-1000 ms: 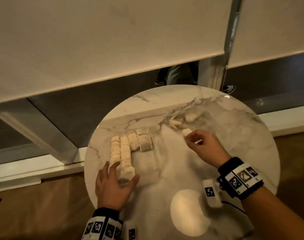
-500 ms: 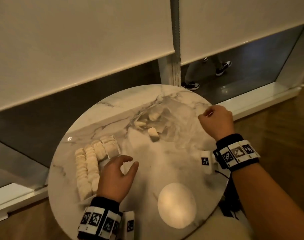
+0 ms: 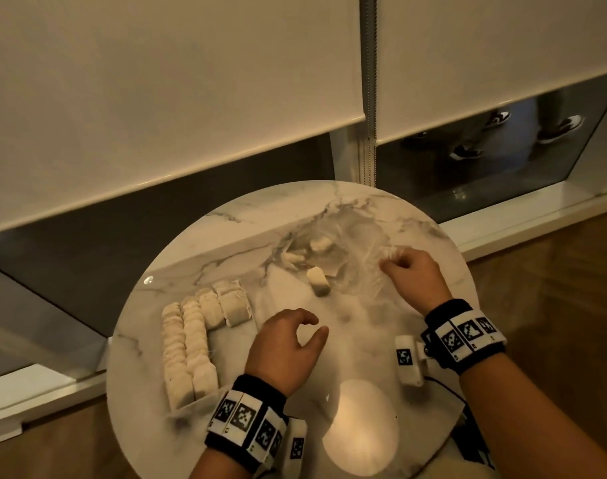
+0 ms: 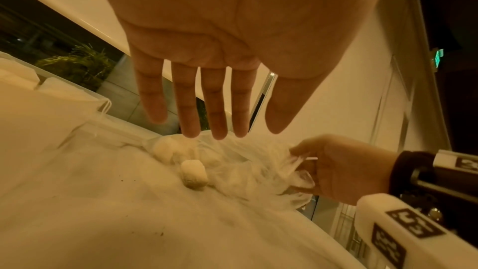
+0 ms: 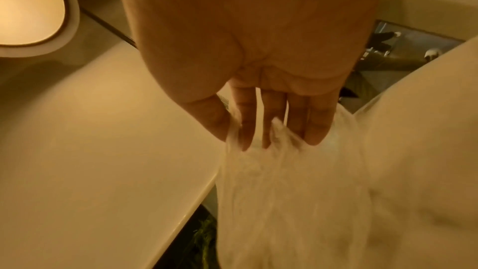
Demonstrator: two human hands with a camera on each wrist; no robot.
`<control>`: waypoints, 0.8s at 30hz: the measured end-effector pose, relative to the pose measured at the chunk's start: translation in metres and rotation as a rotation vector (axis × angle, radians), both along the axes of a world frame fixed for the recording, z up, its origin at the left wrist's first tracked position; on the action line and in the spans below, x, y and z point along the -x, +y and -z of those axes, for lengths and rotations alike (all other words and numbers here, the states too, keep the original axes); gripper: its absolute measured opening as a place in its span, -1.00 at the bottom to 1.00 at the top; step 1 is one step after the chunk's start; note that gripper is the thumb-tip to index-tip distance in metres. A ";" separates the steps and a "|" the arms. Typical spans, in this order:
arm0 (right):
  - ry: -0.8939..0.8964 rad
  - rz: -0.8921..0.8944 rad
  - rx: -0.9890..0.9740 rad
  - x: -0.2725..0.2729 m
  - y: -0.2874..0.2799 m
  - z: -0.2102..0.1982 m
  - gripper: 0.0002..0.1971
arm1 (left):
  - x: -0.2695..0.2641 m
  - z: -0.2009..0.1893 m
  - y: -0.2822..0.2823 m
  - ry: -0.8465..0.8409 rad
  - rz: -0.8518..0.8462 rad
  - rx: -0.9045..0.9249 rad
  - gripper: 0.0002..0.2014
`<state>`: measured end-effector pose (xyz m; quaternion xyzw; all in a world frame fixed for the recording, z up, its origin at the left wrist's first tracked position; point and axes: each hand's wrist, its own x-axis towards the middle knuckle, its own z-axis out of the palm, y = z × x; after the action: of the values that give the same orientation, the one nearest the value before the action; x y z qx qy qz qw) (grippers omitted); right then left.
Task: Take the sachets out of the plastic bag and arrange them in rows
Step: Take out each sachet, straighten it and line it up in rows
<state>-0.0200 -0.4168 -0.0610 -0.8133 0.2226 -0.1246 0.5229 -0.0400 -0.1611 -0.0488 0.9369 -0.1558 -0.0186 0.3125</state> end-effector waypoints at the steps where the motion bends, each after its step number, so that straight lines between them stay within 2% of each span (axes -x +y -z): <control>1: -0.028 -0.027 -0.041 -0.001 0.004 -0.003 -0.70 | 0.000 0.001 0.000 0.012 0.003 -0.006 -0.75; 4: -0.119 -0.097 -0.257 -0.005 0.019 -0.010 -0.78 | -0.001 0.003 -0.004 0.047 0.009 -0.005 -0.71; 6: -0.156 -0.122 -0.433 -0.003 0.031 -0.020 -0.76 | -0.002 0.004 -0.009 0.075 0.002 0.052 -0.61; 8: -0.133 -0.161 -0.567 -0.002 0.041 -0.025 -0.78 | -0.004 0.003 -0.014 0.092 -0.006 0.118 -0.47; 10: -0.095 -0.199 -0.645 0.000 0.049 -0.028 -0.81 | -0.007 0.001 -0.021 0.097 -0.009 0.182 -0.41; 13: -0.082 -0.214 -0.581 0.000 0.054 -0.027 -0.82 | -0.012 -0.001 -0.030 0.090 -0.001 0.212 -0.61; 15: -0.114 -0.137 -0.503 -0.002 0.048 -0.025 -0.83 | -0.017 0.002 -0.032 0.099 -0.002 0.154 -0.74; 18: -0.181 0.009 -0.400 -0.003 0.027 -0.021 -0.83 | -0.031 0.004 -0.033 0.156 0.008 0.008 -0.75; 22: -0.161 0.035 -0.289 0.000 0.009 -0.019 -0.69 | -0.070 -0.005 -0.044 0.151 0.059 -0.214 -0.72; 24: -0.161 0.112 -0.156 0.000 -0.001 -0.014 -0.72 | -0.093 -0.011 -0.054 0.140 0.075 -0.326 -0.71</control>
<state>-0.0198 -0.4173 -0.0470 -0.7438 0.2338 -0.2008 0.5931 0.0527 -0.2149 -0.0379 0.9650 -0.1635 -0.1205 0.1656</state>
